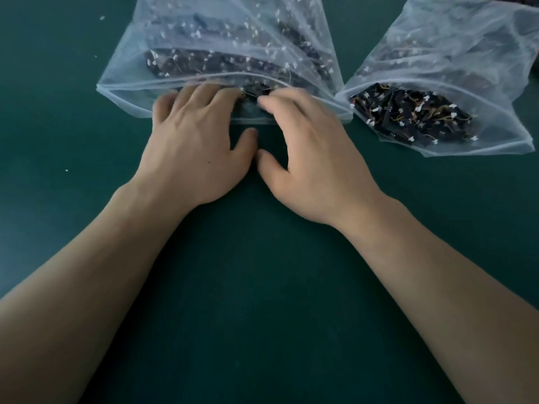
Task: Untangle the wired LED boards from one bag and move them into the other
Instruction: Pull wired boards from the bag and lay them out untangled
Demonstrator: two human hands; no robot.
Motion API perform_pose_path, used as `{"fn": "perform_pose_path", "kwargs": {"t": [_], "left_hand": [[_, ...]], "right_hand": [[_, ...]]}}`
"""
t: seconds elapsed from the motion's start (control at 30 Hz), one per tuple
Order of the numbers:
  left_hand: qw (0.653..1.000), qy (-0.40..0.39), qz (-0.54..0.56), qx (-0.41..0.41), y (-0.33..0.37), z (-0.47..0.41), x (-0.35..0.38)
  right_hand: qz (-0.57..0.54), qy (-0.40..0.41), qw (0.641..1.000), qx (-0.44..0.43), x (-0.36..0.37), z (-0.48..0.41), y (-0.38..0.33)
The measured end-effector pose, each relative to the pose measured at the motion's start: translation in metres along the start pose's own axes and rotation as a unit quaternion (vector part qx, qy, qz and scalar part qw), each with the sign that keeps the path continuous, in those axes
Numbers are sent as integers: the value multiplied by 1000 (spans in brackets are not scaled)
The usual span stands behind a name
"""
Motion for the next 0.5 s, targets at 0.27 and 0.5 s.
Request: {"fn": "perform_pose_path", "kwargs": {"t": [0.27, 0.5], "left_hand": [[993, -16, 58, 97, 3, 5, -1], [984, 53, 122, 118, -1, 22, -3]], "right_hand": [[-44, 14, 999, -1, 1, 0, 4], [-172, 115, 978, -23, -6, 7, 13]]}}
Point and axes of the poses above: each hand's wrist, its own z-axis away from the middle knuckle, its own x-axis out of the palm, y = z × x, the point moved 1 cm from there along -z, towards the middle knuckle, and after that the axes turned 12 degrees about -y, right-handed, at the moved point
